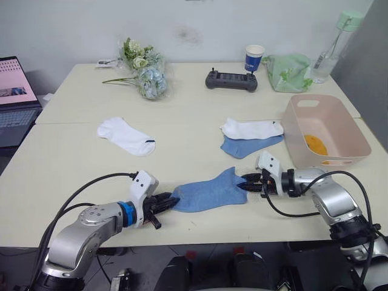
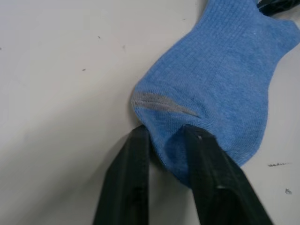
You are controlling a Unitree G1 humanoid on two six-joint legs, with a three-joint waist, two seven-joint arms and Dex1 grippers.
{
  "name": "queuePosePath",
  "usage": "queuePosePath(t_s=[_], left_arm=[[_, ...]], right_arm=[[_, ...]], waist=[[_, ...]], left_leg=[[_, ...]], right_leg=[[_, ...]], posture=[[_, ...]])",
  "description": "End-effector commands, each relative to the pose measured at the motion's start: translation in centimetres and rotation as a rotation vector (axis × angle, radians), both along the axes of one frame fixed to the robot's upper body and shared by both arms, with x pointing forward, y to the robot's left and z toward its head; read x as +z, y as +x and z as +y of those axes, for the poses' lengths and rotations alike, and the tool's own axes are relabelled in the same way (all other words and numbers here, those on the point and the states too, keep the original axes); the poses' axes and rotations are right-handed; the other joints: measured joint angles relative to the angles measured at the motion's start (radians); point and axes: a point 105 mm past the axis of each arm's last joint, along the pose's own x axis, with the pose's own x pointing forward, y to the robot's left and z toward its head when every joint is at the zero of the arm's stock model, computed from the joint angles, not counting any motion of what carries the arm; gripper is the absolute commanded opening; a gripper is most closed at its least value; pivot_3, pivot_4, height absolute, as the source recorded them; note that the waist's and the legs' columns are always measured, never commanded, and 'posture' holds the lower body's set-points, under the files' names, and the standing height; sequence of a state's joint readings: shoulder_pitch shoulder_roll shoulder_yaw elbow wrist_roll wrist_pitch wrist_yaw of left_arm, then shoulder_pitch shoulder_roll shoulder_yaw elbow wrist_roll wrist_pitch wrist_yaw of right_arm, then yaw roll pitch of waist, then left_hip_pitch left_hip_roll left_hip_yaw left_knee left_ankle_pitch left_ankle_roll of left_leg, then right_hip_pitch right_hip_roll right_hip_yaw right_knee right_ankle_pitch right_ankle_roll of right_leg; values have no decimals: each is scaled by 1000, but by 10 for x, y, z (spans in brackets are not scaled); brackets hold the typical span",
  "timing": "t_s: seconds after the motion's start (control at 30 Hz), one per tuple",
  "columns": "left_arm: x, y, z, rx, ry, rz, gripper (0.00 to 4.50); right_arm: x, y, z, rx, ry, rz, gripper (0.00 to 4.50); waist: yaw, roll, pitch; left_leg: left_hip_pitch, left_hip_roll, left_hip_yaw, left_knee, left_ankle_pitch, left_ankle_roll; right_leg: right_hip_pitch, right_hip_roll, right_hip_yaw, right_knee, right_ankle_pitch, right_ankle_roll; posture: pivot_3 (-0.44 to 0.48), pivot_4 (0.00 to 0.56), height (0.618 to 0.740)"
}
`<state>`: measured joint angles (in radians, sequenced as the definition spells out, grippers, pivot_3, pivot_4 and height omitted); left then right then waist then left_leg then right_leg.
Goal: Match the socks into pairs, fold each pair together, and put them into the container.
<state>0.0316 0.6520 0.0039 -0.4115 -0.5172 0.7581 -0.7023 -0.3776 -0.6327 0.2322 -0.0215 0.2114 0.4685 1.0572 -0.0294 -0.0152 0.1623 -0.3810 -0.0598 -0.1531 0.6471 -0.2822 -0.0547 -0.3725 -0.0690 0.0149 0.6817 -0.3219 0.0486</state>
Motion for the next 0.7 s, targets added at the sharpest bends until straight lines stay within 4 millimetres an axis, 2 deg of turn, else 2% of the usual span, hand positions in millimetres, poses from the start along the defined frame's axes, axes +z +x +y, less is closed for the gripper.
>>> queuePosePath(t_s=[0.03,0.2,0.3,0.43,0.7], left_arm=[[1,2,0,-10,9,-23,12],[8,9,8,19,14,-74,12],[14,17,12,43,17,-109,12],[13,15,10,13,19,-98,12],[11,4,8,14,-2,-59,12]], right_arm=[[16,-3,2,23,19,-57,58],[29,-10,3,-41,95,-41,58],[26,-23,4,-64,121,5,58],[25,-36,1,-131,145,38,58],[21,-21,-1,-240,166,15,58]], waist=[[0,0,0],[0,0,0],[1,0,0],[1,0,0],[-1,0,0]], left_leg=[[0,0,0,0,0,0],[0,0,-1,0,0,0],[0,0,-2,0,0,0],[-1,0,-2,0,0,0],[0,0,-1,-1,0,0]], right_leg=[[0,0,0,0,0,0],[0,0,0,0,0,0],[0,0,0,0,0,0],[0,0,0,0,0,0],[0,1,0,1,0,0]], posture=[[0,150,740],[0,150,740],[0,150,740],[0,150,740],[0,150,740]])
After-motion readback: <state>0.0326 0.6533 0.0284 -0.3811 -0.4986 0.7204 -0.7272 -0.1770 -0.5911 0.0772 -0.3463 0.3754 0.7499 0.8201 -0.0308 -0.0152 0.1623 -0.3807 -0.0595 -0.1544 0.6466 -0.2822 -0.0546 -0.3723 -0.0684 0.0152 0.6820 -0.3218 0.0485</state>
